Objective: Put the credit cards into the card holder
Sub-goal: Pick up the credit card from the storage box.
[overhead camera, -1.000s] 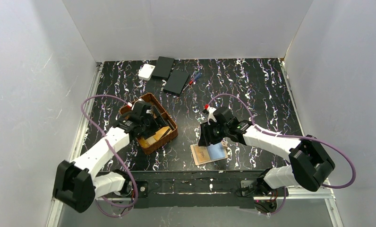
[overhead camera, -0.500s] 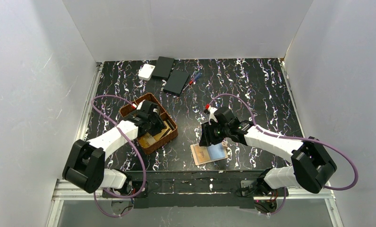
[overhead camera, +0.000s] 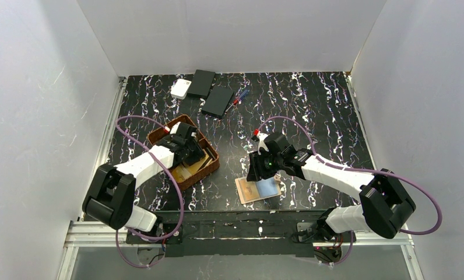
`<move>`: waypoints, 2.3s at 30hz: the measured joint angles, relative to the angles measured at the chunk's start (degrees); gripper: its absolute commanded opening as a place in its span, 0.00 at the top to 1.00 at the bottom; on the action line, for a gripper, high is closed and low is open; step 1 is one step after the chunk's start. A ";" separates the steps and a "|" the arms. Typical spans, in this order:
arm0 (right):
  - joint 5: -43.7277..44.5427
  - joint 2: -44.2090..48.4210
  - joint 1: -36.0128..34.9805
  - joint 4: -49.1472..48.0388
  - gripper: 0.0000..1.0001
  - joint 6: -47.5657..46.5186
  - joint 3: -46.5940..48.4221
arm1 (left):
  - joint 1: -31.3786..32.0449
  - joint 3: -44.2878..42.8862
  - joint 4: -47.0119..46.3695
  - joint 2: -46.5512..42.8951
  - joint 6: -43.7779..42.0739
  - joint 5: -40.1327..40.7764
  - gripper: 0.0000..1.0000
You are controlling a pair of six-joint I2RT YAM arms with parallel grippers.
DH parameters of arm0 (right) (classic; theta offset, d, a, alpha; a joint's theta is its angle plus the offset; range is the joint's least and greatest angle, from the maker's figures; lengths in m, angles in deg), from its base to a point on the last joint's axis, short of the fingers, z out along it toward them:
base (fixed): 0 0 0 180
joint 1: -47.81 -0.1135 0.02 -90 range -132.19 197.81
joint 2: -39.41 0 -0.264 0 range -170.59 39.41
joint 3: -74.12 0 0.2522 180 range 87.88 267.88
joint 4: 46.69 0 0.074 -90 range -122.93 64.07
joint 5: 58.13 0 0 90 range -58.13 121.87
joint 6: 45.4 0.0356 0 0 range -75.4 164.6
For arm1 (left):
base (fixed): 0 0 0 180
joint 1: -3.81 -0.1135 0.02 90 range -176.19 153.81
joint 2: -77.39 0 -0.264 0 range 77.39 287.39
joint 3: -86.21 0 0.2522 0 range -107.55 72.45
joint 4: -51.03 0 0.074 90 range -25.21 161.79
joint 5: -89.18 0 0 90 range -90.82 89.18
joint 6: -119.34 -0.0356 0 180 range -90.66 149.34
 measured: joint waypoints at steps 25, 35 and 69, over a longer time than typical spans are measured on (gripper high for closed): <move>-0.04 0.96 0.00 0.31 0.53 0.44 -0.10 | 0.39 -3.90 2.18 -1.86 -6.08 1.97 0.51; 0.37 -1.94 0.00 3.58 0.53 0.11 1.04 | 0.37 -1.96 8.64 -12.78 -13.38 0.12 0.33; -0.09 -6.13 0.24 4.52 0.53 0.35 6.00 | 0.00 2.29 -3.66 -2.11 -14.24 -5.61 0.26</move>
